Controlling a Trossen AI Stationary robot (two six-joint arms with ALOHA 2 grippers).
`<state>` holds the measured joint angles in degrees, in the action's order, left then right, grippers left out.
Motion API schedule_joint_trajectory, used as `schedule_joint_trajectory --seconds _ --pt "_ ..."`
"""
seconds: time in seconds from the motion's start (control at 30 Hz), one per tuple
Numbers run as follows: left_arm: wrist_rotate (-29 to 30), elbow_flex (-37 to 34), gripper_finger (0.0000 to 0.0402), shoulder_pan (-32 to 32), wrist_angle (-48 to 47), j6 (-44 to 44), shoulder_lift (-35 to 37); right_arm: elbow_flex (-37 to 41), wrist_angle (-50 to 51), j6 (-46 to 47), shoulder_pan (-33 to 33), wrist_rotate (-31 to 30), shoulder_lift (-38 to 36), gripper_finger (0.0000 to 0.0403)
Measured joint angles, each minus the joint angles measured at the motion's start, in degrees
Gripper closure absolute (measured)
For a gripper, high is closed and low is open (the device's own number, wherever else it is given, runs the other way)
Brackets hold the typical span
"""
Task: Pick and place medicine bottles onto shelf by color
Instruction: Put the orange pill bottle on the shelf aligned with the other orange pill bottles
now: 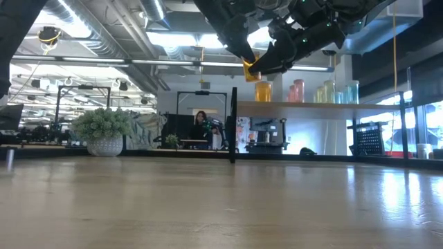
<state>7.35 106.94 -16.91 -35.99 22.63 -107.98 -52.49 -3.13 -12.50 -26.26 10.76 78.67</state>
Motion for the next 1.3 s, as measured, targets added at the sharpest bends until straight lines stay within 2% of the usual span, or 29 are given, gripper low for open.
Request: schedule_joint_trajectory --seconds 1.3 --pt "1.07 -0.07 0.0195 -0.13 2.16 -1.31 0.00 0.00 -0.36 0.01 -0.04 -0.22 -0.11 0.0208"
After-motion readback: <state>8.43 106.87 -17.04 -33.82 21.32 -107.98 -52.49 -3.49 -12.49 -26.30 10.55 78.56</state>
